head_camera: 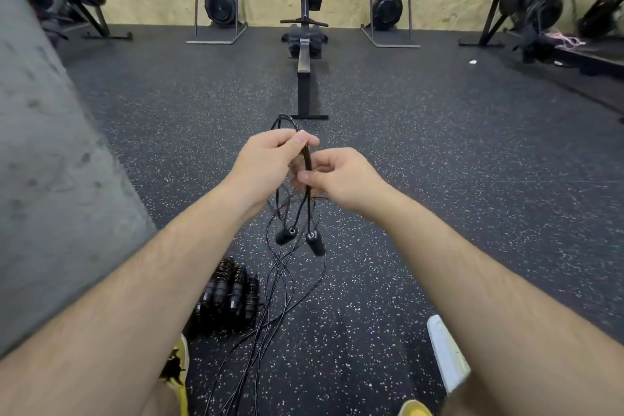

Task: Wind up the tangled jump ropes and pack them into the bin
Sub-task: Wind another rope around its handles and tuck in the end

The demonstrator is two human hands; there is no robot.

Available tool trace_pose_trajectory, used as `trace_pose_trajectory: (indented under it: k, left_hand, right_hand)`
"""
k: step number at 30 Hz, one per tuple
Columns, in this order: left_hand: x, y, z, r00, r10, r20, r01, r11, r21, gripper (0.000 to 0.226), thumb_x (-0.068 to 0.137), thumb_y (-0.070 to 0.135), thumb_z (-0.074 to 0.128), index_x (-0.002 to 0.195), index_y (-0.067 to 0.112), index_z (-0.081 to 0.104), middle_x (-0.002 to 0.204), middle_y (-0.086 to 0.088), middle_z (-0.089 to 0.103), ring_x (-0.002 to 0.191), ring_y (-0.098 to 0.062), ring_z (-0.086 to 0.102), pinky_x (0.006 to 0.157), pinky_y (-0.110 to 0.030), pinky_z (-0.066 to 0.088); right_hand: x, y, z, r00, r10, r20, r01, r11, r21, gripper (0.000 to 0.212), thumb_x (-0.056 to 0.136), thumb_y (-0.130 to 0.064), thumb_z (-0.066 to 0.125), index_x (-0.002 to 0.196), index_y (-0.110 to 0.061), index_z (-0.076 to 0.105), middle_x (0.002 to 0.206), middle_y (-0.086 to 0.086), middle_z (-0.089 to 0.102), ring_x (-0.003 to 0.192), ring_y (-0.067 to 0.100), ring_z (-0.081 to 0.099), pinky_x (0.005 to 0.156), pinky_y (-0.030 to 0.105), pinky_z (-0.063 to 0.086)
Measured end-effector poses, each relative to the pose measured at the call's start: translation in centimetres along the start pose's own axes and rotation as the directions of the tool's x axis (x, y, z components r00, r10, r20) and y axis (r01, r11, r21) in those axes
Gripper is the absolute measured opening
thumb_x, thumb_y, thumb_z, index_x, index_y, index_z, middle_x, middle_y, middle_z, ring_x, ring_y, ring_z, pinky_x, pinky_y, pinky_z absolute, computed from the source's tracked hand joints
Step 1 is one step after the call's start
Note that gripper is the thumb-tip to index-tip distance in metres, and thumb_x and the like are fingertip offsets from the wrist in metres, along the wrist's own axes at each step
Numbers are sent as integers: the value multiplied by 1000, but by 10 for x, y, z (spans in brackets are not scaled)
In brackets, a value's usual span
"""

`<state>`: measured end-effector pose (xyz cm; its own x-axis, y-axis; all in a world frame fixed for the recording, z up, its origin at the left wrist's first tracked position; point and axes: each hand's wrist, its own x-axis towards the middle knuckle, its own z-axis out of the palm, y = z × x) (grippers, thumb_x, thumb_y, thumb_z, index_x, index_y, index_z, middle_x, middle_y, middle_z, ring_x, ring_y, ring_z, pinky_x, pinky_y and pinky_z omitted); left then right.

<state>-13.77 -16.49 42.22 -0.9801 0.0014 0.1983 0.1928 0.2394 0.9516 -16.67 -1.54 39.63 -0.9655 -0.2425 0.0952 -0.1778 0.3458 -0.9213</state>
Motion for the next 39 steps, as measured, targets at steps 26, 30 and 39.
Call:
trace_pose_trajectory:
  k: [26, 30, 39]
  left_hand:
    - [-11, -6, 8, 996, 69, 50, -80, 957, 279, 21, 97, 26, 67, 80, 15, 73, 68, -4, 69, 51, -6, 52, 56, -24, 42]
    - [-6, -3, 2, 995, 103, 17, -104, 972, 209, 19, 95, 32, 67, 86, 19, 77, 88, -17, 69, 65, -12, 48, 65, -32, 40]
    - [-10, -13, -5, 982, -21, 187, -17, 980, 199, 22, 105, 21, 53, 113, 16, 73, 95, -4, 74, 77, -4, 61, 70, -26, 54]
  right_hand:
    - [-28, -16, -29, 950, 120, 287, -74, 983, -166, 30, 82, 3, 55, 101, -10, 74, 97, 2, 74, 82, 12, 68, 77, 23, 56]
    - [-31, -10, -19, 969, 7, 245, 50, 973, -225, 14, 90, -14, 70, 103, -16, 76, 91, 1, 75, 77, 5, 63, 76, 26, 54]
    - [-20, -16, -17, 994, -101, -39, 94, 983, -157, 11, 92, -19, 69, 82, -19, 73, 74, 10, 71, 63, 12, 61, 76, 44, 57]
